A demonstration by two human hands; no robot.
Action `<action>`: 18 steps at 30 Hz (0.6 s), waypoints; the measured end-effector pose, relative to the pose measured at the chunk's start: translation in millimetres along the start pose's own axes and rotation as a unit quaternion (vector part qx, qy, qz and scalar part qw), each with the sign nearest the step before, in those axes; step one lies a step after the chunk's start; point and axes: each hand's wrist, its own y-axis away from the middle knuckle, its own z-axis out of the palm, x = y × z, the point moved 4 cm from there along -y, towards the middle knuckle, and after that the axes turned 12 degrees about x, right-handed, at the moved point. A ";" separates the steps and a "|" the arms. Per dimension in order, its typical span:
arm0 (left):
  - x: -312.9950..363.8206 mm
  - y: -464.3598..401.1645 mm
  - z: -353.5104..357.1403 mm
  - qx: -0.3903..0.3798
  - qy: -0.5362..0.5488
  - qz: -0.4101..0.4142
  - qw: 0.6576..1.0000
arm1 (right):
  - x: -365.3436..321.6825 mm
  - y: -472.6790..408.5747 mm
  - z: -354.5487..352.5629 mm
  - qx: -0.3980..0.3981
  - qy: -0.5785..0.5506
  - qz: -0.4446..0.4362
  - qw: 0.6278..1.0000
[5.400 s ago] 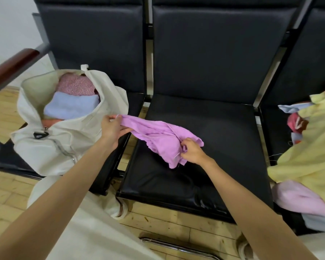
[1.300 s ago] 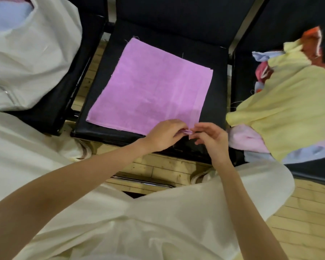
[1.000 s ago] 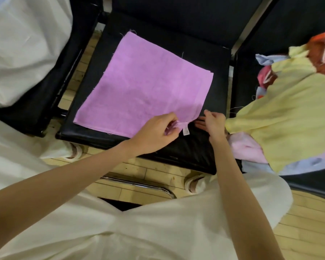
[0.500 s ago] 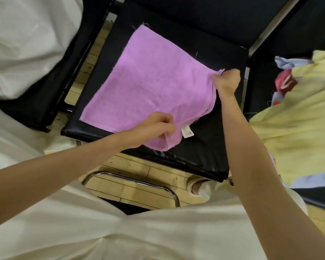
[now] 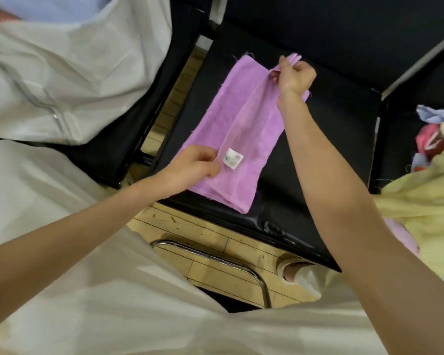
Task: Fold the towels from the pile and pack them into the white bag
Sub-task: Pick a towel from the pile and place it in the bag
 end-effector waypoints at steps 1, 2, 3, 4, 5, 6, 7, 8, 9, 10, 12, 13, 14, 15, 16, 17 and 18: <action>-2.9 1.9 -9.5 0.008 -0.025 0.012 1.000 | -2.7 6.3 13.7 0.000 0.019 -0.019 1.000; -6.2 3.5 -17.6 0.012 -0.040 0.017 0.999 | -3.8 11.7 26.8 0.000 0.040 -0.038 0.998; -10.2 4.8 -24.8 0.018 -0.050 0.016 0.998 | -3.5 16.6 38.7 0.001 0.060 -0.054 0.997; -14.4 5.6 -31.3 0.027 -0.064 0.016 0.997 | -2.5 21.6 49.3 0.002 0.078 -0.067 0.995; -18.7 5.6 -37.1 0.037 -0.094 0.021 0.995 | -0.1 26.0 58.5 -0.001 0.094 -0.075 0.993; -22.1 5.7 -41.9 0.047 -0.140 0.036 0.988 | 3.2 29.9 66.1 -0.001 0.108 -0.082 0.991; -24.7 6.1 -45.4 0.054 -0.190 0.054 0.979 | 6.4 33.5 71.2 -0.001 0.121 -0.084 0.989; -26.9 6.4 -47.7 0.059 -0.241 0.074 0.966 | 10.6 35.3 75.8 -0.001 0.130 -0.087 0.988; -28.8 6.9 -49.5 0.068 -0.288 0.091 0.951 | 14.6 36.3 78.8 -0.001 0.140 -0.086 0.986; -29.9 7.6 -51.1 0.081 -0.326 0.103 0.936 | 16.6 38.6 80.3 -0.002 0.150 -0.085 0.985; -32.1 8.1 -53.7 0.115 -0.374 0.116 0.913 | 17.3 45.6 79.5 -0.003 0.155 -0.081 0.985; -32.9 8.3 -55.0 0.131 -0.384 0.116 0.907 | 16.9 49.9 78.0 -0.006 0.152 -0.085 0.985; -33.0 8.6 -56.0 0.146 -0.390 0.113 0.902 | 16.3 54.9 74.8 -0.012 0.157 -0.098 0.983; -32.6 8.8 -56.7 0.157 -0.398 0.109 0.897 | 17.3 60.4 69.3 -0.018 0.166 -0.107 0.980; -32.5 9.1 -57.3 0.163 -0.410 0.105 0.891 | 20.2 66.0 61.5 -0.026 0.174 -0.115 0.978; -32.9 9.1 -57.6 0.167 -0.423 0.106 0.884 | 24.0 73.6 50.8 -0.039 0.175 -0.123 0.976; -32.1 9.9 -55.6 0.170 -0.436 0.119 0.876 | 27.9 81.0 35.4 -0.056 0.171 -0.137 0.974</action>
